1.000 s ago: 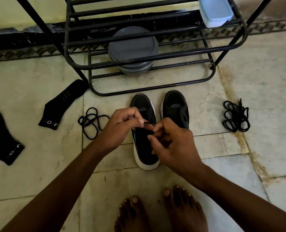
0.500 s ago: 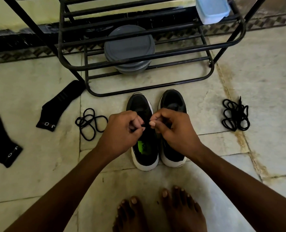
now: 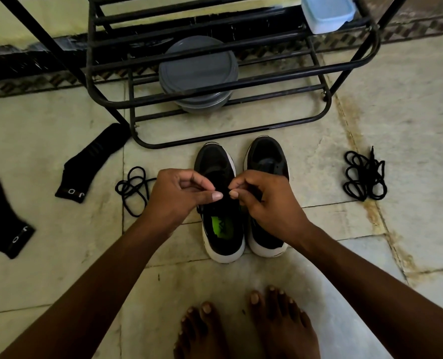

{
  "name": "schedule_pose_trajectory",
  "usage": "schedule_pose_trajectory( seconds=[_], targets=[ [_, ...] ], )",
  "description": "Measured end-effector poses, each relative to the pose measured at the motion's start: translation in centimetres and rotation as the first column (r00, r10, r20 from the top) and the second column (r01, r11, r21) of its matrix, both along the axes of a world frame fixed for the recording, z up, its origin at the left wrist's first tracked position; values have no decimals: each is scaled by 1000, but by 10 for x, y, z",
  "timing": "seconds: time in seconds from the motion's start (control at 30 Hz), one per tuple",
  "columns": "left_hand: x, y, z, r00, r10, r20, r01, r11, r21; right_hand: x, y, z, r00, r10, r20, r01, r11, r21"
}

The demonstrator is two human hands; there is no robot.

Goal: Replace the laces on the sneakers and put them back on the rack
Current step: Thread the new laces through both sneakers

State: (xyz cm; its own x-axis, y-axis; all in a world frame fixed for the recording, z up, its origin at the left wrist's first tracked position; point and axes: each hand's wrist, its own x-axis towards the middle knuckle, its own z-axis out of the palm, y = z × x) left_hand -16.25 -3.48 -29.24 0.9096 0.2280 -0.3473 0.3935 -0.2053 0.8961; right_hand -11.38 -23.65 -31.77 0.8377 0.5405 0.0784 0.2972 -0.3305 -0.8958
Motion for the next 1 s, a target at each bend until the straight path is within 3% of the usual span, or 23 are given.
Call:
schedule_pose_trajectory(
  seconds=[0.2,0.3,0.4,0.5,0.7,0.8,1.0],
  targets=[
    [-2,4,2,988,-20,151,14,999,44,4,-2,2,995,10,101,-2,997,-79],
    [-6,6,1,992,-10,129,8,1000,17,9,-6,2,987,-8,158,33,987,-154],
    [-11,17,-2,982,-83,167,42,970,238,12,-13,0,982,-15,188,56,975,-214],
    [-20,36,-7,967,-184,176,65,847,527,14,-24,-6,973,1,232,64,960,-274],
    [-51,74,-12,1000,-11,22,0,893,450,11,-49,-8,944,-173,281,282,867,-410],
    [-63,86,-10,991,131,7,-120,885,450,15,-64,-9,935,-205,288,316,849,-423],
    [-78,88,-7,967,252,26,-237,862,447,18,-81,-8,915,-226,335,362,826,-432]
  ],
)
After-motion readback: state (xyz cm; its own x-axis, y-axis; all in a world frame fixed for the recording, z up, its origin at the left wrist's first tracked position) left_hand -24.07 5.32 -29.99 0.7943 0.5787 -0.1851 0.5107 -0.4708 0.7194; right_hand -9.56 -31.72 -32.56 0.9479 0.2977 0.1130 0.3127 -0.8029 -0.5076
